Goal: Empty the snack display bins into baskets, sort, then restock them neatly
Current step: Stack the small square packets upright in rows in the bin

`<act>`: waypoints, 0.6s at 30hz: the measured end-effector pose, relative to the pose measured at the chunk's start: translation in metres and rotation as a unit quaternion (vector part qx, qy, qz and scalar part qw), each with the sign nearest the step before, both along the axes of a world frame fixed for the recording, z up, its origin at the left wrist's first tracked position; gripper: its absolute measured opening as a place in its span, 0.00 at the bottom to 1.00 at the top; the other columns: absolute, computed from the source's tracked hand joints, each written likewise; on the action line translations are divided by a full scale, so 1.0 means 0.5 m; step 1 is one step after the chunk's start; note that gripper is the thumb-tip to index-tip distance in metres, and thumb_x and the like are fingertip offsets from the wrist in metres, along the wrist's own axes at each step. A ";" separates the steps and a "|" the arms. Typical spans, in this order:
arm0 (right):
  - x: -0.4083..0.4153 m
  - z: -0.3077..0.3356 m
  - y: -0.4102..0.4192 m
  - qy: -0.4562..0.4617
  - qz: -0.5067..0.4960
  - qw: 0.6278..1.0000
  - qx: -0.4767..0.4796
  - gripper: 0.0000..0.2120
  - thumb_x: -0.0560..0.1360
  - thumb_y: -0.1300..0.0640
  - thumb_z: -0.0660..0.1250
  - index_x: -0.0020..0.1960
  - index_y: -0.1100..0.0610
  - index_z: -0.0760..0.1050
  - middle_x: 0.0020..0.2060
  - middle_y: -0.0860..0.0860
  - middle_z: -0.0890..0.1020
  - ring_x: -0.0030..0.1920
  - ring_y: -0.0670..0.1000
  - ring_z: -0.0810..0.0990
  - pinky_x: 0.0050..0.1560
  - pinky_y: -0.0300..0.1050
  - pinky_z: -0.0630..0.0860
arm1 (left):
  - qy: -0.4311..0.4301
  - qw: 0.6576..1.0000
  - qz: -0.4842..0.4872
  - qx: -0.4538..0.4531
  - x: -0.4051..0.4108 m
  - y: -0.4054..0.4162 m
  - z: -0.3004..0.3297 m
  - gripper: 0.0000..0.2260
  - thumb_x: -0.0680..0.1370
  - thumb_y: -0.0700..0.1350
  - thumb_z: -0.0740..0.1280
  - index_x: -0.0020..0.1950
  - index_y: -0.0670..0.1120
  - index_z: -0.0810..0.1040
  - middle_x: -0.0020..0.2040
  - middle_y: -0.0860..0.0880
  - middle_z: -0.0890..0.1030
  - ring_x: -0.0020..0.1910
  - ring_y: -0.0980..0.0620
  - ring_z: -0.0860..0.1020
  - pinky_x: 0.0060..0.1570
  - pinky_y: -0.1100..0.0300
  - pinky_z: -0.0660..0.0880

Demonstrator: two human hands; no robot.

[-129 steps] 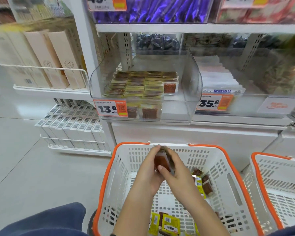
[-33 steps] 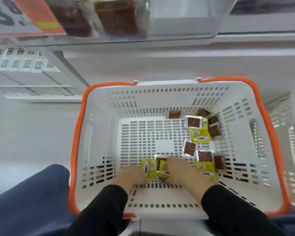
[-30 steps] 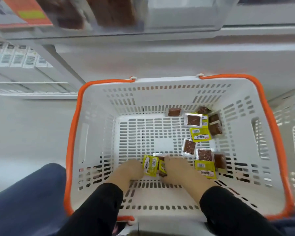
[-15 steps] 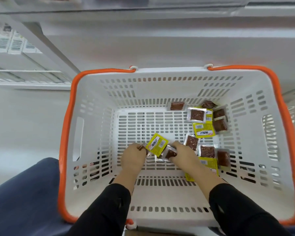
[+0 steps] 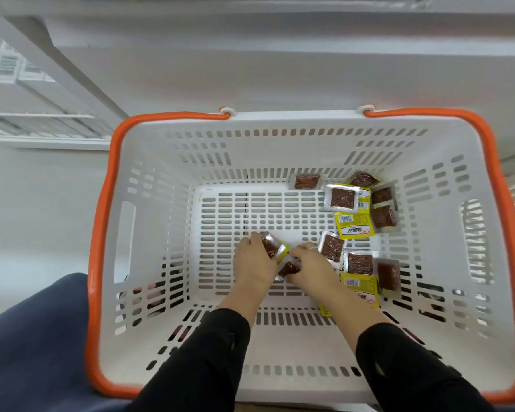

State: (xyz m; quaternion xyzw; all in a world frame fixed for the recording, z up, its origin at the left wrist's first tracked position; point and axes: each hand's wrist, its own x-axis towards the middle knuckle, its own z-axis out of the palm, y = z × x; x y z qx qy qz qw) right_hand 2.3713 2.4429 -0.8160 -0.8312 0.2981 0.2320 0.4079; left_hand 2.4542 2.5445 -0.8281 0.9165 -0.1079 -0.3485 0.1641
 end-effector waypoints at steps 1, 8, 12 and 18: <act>-0.001 -0.003 0.004 -0.006 0.031 0.999 -0.016 0.07 0.71 0.59 0.71 0.49 0.57 0.79 0.53 0.50 0.72 0.52 0.53 0.76 0.46 0.42 0.72 | 0.004 0.999 0.029 -0.015 -0.003 0.006 0.000 0.21 0.74 0.45 0.71 0.64 0.43 0.69 0.57 0.44 0.76 0.55 0.45 0.75 0.52 0.53 0.74; 0.014 0.008 0.021 0.009 0.245 0.962 -0.117 0.21 0.75 0.63 0.65 0.68 0.55 0.71 0.77 0.49 0.56 0.74 0.52 0.57 0.61 0.48 0.72 | 0.049 0.959 0.265 -0.089 0.031 0.066 0.009 0.06 0.74 0.41 0.73 0.46 0.45 0.77 0.37 0.50 0.77 0.41 0.48 0.78 0.40 0.58 0.73; 0.023 0.014 0.028 0.003 0.280 0.950 -0.141 0.22 0.74 0.65 0.65 0.68 0.57 0.71 0.76 0.53 0.57 0.75 0.54 0.55 0.62 0.50 0.72 | 0.059 0.932 0.342 -0.105 0.047 0.090 0.010 0.06 0.74 0.39 0.72 0.42 0.46 0.77 0.35 0.49 0.76 0.39 0.47 0.75 0.44 0.53 0.76; 0.022 -0.003 0.027 0.004 0.226 0.966 -0.128 0.17 0.73 0.61 0.68 0.62 0.57 0.75 0.60 0.54 0.69 0.61 0.55 0.70 0.58 0.46 0.71 | 0.129 0.889 0.420 -0.129 0.036 0.093 0.018 0.06 0.74 0.38 0.72 0.46 0.45 0.77 0.38 0.48 0.77 0.40 0.48 0.75 0.44 0.56 0.73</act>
